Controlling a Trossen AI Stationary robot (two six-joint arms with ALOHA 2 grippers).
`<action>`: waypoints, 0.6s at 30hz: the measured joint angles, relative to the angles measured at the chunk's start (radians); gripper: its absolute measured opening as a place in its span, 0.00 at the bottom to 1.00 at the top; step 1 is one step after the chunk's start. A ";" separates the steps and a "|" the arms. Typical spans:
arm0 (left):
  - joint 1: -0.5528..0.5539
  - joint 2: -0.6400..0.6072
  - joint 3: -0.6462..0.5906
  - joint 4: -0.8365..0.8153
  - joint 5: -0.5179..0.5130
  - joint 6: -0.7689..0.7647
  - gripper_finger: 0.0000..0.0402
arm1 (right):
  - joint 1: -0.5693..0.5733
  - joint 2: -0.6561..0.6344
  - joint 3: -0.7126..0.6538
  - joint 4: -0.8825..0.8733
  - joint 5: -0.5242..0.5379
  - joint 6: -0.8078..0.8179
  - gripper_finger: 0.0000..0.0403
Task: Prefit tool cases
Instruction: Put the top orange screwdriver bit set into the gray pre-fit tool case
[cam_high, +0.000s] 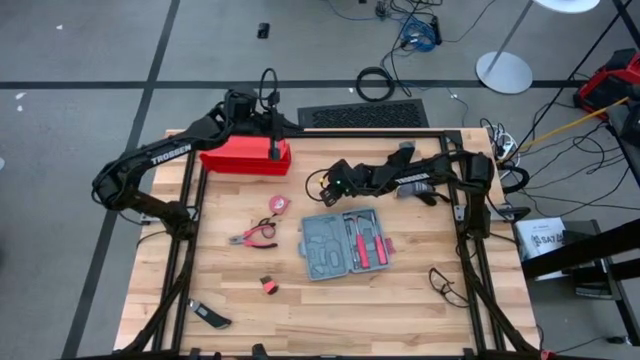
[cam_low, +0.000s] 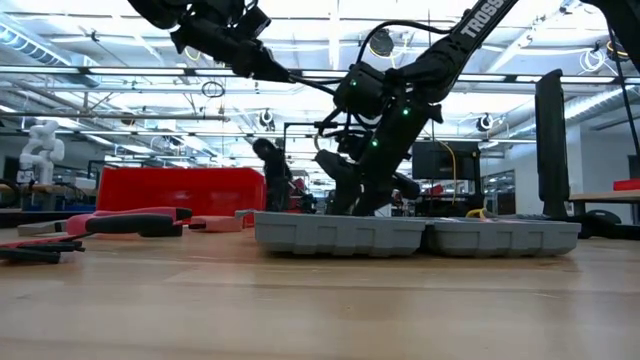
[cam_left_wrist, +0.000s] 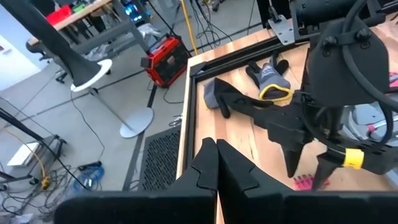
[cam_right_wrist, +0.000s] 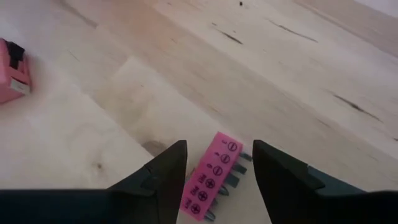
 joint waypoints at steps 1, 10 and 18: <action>0.000 0.000 0.000 -0.005 0.000 0.000 0.00 | 0.002 0.000 0.000 0.000 0.002 0.000 0.44; 0.000 0.000 0.000 -0.015 0.000 -0.001 0.00 | 0.006 0.090 0.005 0.002 0.008 0.004 0.44; 0.000 0.000 0.000 -0.020 0.000 -0.017 0.00 | -0.014 0.098 0.006 -0.028 -0.022 0.048 0.21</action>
